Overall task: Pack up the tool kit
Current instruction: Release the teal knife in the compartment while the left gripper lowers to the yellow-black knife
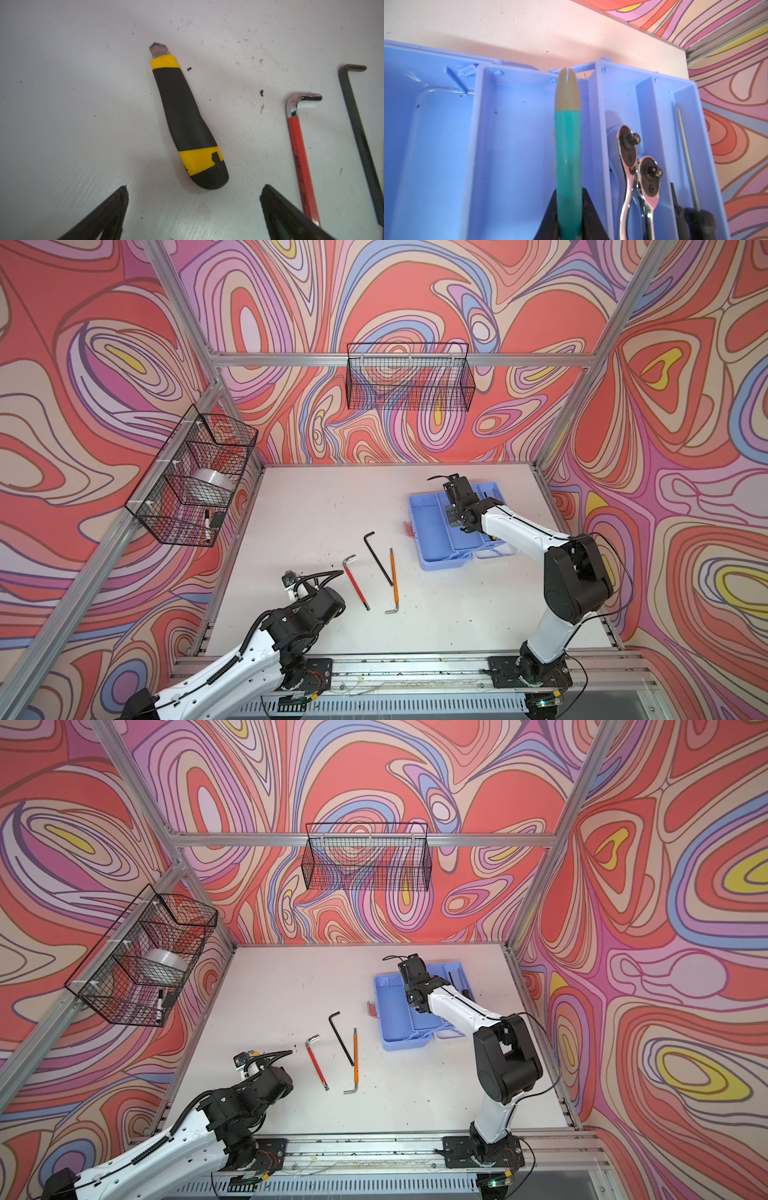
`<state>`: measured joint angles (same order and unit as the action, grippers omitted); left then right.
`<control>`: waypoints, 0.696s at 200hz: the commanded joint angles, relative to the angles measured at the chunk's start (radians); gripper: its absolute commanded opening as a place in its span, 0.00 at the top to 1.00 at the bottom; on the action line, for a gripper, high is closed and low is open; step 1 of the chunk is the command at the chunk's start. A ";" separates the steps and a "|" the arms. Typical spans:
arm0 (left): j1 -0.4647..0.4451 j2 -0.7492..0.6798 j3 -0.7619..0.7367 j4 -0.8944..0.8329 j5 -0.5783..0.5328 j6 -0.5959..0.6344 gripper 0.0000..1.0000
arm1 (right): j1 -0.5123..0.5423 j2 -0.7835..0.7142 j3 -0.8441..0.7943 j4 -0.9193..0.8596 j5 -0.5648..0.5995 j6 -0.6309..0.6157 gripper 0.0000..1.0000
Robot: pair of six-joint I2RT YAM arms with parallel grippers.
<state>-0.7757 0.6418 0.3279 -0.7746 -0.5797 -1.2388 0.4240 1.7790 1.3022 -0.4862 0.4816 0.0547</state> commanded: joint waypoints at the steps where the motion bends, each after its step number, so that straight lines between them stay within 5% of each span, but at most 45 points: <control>1: 0.014 -0.007 -0.013 -0.033 -0.012 -0.006 0.00 | -0.004 0.036 0.020 0.000 0.046 -0.022 0.82; 139: 0.110 0.007 -0.008 0.037 0.042 0.083 0.01 | 0.017 -0.050 0.005 -0.005 -0.049 0.038 0.61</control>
<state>-0.6930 0.6430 0.3244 -0.7605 -0.5533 -1.1885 0.4328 1.8008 1.3109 -0.4892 0.4706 0.0601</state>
